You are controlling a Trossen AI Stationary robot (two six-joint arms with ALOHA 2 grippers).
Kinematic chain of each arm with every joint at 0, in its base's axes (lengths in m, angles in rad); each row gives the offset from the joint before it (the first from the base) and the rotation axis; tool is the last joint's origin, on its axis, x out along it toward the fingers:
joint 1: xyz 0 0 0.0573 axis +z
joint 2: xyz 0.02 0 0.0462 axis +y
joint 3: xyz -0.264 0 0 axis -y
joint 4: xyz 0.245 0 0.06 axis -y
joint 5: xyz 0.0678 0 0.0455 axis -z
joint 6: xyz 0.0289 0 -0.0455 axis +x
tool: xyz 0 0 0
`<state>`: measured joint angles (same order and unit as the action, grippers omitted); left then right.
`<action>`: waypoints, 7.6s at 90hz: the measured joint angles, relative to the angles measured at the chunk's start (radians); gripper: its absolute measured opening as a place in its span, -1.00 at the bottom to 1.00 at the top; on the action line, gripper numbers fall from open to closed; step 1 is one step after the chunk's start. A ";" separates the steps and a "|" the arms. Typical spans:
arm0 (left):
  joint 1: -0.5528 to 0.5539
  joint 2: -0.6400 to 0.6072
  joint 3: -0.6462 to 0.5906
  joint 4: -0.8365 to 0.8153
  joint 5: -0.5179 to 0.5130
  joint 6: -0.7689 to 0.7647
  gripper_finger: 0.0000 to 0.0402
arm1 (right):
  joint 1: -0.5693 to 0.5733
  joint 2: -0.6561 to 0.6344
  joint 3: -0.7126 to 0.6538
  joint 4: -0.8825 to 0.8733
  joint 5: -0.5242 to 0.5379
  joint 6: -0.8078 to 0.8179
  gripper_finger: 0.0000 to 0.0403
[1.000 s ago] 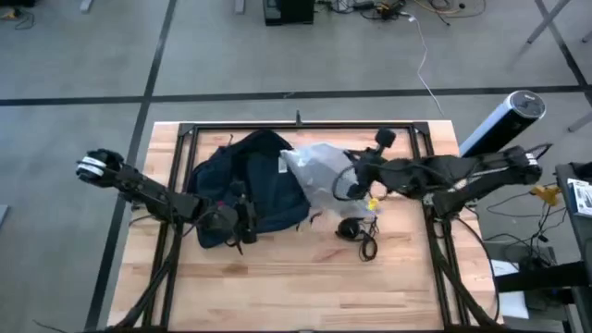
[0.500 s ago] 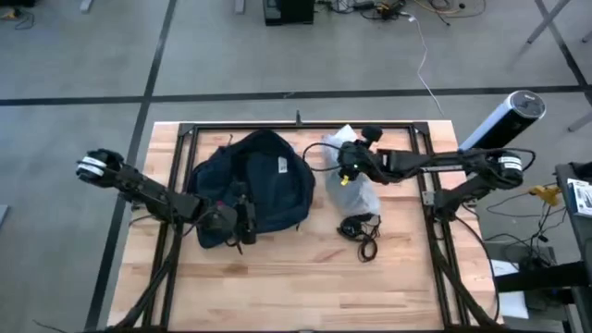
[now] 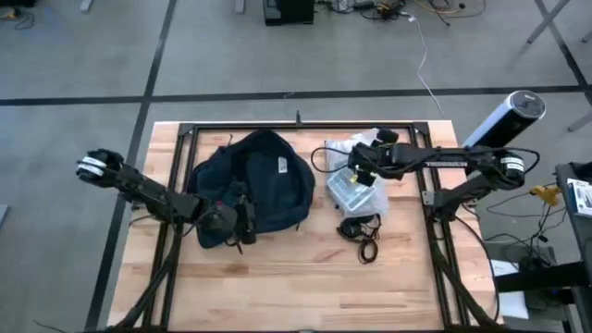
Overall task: Unpack backpack
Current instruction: Open the white zipper pouch
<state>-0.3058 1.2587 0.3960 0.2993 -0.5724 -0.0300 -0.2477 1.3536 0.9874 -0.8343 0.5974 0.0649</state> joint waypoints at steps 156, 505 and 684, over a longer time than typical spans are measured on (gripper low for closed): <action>0.000 0.195 -0.001 0.164 0.014 -0.076 -0.23 | 0.434 -0.017 -0.121 -0.088 0.155 0.221 -0.98; 0.557 0.167 0.217 0.015 0.611 0.404 -1.00 | 0.500 -0.343 -0.078 -0.026 0.150 0.016 0.25; -0.034 0.695 0.654 -0.541 -0.206 0.187 -0.42 | 0.437 -0.158 -0.126 0.030 0.075 0.081 0.34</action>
<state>-0.3398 1.9537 1.0504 -0.2414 -0.7784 0.1568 0.1894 1.1954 0.8616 -0.8046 0.6727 0.1463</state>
